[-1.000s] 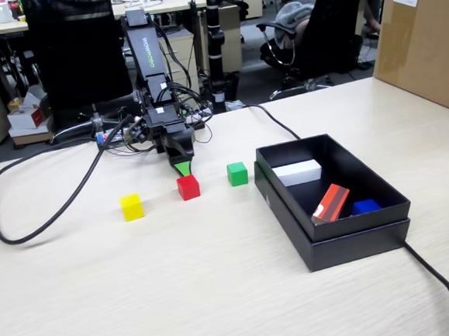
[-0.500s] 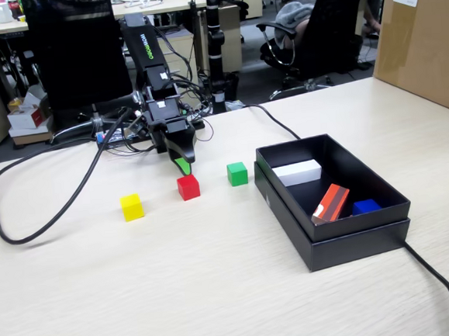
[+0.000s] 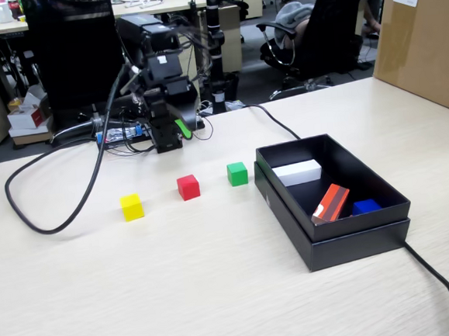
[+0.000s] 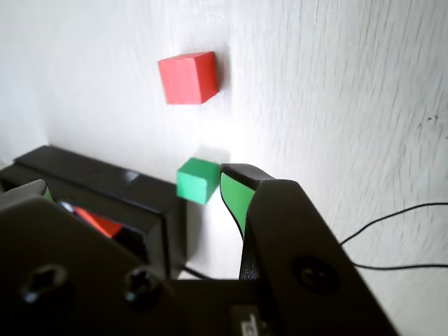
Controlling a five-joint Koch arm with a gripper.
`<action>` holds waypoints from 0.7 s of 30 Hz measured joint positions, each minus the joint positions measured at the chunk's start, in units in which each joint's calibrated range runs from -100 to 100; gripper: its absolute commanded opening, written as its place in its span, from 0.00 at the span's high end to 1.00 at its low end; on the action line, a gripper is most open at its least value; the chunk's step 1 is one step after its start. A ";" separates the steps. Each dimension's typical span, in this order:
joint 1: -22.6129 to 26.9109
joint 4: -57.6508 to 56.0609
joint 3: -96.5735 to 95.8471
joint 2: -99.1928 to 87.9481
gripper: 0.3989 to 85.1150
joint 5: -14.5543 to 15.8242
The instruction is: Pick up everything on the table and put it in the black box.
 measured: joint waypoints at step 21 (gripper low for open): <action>-13.87 -16.65 24.92 30.03 0.46 -13.68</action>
